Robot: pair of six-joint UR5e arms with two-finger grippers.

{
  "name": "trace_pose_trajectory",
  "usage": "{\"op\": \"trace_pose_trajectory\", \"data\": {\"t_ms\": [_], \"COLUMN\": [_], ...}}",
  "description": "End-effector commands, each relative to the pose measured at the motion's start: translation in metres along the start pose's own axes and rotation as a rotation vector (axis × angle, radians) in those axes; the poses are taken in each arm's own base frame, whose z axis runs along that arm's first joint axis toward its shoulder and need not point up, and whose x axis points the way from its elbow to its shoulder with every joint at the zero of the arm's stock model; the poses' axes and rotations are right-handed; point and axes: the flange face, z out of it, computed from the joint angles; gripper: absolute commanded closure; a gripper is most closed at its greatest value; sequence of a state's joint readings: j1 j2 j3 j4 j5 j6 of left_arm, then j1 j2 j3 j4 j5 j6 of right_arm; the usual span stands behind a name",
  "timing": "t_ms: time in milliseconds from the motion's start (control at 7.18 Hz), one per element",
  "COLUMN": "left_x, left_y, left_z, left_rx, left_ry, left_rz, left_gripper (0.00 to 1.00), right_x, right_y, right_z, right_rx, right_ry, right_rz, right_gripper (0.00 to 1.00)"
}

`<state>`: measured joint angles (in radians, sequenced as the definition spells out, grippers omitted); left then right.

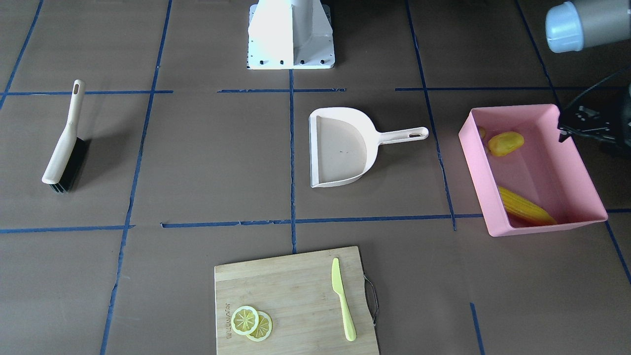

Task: Sweep and dump trash into bin

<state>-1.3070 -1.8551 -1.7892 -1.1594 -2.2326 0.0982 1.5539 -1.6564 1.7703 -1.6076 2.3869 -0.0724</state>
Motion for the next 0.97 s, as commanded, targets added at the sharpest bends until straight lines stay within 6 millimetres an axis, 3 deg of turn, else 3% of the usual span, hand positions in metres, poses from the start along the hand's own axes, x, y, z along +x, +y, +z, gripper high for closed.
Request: {"op": "trace_pose_trajectory", "data": {"t_ms": [0, 139, 279, 557, 836], "left_x": [-0.120, -0.135, -0.160, -0.174, -0.176], "left_y": [0.060, 0.081, 0.121, 0.180, 0.177], "left_z": [0.032, 0.041, 0.057, 0.091, 0.093], "left_rx": [-0.033, -0.038, -0.011, -0.004, -0.003], "left_ry": [0.048, 0.069, 0.083, 0.152, 0.152], "left_rz": [-0.227, -0.261, -0.289, -0.324, -0.325], "left_gripper": [0.00, 0.00, 0.00, 0.00, 0.00], "right_x": [0.005, 0.005, 0.005, 0.004, 0.003], "right_y": [0.005, 0.005, 0.005, 0.004, 0.004], "right_z": [0.005, 0.005, 0.005, 0.004, 0.003], "right_rx": [-0.011, -0.011, -0.011, -0.009, -0.008], "right_ry": [-0.001, -0.001, -0.001, -0.001, -0.001], "right_rz": [0.010, 0.010, 0.012, 0.010, 0.007], "right_gripper": [0.00, 0.00, 0.00, 0.00, 0.00]}}
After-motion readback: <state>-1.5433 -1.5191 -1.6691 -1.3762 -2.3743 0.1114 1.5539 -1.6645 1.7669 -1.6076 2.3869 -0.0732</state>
